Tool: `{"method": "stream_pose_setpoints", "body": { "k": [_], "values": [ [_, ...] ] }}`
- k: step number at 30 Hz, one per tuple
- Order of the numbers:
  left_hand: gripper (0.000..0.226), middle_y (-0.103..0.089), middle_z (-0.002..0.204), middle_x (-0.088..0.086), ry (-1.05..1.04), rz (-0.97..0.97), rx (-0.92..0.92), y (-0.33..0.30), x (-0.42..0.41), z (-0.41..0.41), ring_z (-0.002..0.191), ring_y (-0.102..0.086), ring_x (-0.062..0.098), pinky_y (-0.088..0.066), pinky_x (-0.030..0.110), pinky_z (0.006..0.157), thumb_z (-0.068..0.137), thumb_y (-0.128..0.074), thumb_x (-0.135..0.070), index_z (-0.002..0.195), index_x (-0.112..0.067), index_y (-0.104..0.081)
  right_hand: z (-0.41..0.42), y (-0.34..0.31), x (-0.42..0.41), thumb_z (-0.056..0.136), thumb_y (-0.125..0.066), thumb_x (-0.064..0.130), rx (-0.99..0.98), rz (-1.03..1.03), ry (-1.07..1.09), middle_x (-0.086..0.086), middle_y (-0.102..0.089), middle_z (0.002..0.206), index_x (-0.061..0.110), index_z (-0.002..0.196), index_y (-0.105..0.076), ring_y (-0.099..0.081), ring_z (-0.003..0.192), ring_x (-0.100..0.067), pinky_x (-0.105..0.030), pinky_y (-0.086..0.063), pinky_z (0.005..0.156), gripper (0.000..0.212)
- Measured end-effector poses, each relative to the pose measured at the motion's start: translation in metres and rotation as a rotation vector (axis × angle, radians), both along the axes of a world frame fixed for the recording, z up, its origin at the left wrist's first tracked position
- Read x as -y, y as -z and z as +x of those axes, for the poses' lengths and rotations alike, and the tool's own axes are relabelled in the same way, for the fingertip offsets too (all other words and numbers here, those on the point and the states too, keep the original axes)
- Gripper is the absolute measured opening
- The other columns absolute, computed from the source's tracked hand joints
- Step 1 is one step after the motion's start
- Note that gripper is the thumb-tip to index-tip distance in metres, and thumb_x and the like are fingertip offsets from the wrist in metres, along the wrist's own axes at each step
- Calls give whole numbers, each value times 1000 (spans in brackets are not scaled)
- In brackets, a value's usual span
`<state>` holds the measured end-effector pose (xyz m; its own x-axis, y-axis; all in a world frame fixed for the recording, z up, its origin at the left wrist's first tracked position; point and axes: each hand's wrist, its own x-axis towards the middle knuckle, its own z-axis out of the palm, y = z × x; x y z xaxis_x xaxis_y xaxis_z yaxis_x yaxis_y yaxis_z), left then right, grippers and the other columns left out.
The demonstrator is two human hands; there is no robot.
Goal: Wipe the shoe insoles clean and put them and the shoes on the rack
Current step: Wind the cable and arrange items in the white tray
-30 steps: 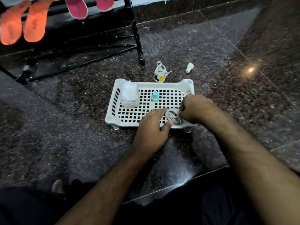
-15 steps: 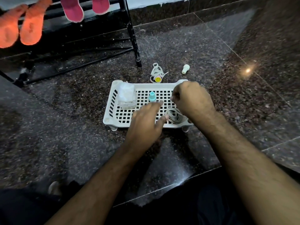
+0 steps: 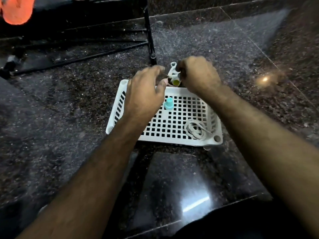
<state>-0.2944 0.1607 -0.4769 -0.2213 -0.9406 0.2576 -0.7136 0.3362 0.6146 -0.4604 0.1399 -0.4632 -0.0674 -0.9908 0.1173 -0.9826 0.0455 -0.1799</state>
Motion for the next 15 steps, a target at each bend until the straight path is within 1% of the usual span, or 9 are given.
{"method": "stream_pose_setpoints", "body": {
  "k": [2,3,5,7,9,11,13,15],
  "values": [
    [39,-63,133,-4,3,-32,-2,2,4,3,124,-56,16,-45,44,107,98,-58,-28,137,-21,-58,0,6,24,90,-68,20,-92,88,-79,-9,-66,115,23,115,-69,-65,102,-30,-38,-51,84,26],
    [39,-64,133,-3,4,-47,-7,3,5,4,124,-56,17,-45,45,107,98,-57,-27,137,-20,-58,1,7,34,90,-67,20,-155,131,-110,-9,-66,116,24,116,-69,-64,104,-30,-38,-49,87,26],
    [39,-64,132,-2,3,-59,-20,4,5,4,124,-56,17,-44,45,107,98,-57,-26,136,-19,-59,-1,12,46,91,-66,23,-275,170,-140,-9,-68,114,21,115,-67,-64,107,-30,-40,-45,94,24],
    [39,-64,132,-1,-1,-67,-28,6,5,4,124,-55,18,-44,46,107,98,-57,-26,135,-19,-59,-3,15,53,92,-65,25,-329,142,-136,-13,-69,111,14,112,-65,-65,105,-32,-41,-44,95,22],
    [38,-65,131,-2,-4,-57,-46,6,7,4,124,-56,18,-44,46,106,97,-58,-25,134,-18,-60,-4,15,56,92,-65,27,-351,98,-111,-16,-69,108,11,110,-65,-65,101,-34,-39,-46,89,24],
    [38,-65,130,-2,0,-38,-70,4,6,2,122,-57,18,-46,46,105,97,-58,-25,134,-18,-60,-6,10,54,91,-65,29,-338,40,-109,-13,-68,107,16,108,-67,-66,98,-34,-37,-46,80,21],
    [39,-64,132,-2,11,-24,-83,0,1,0,123,-57,18,-46,46,106,97,-59,-25,136,-18,-58,-9,2,48,91,-65,28,-298,-91,-128,-9,-67,106,18,105,-68,-65,95,-32,-37,-46,74,18],
    [43,-60,136,-3,18,-23,-80,-6,-4,-3,124,-56,16,-46,44,106,99,-59,-26,141,-20,-53,-8,-11,34,90,-65,28,-226,-253,-141,-8,-63,103,16,105,-65,-63,95,-30,-38,-45,70,19]
  ]
}}
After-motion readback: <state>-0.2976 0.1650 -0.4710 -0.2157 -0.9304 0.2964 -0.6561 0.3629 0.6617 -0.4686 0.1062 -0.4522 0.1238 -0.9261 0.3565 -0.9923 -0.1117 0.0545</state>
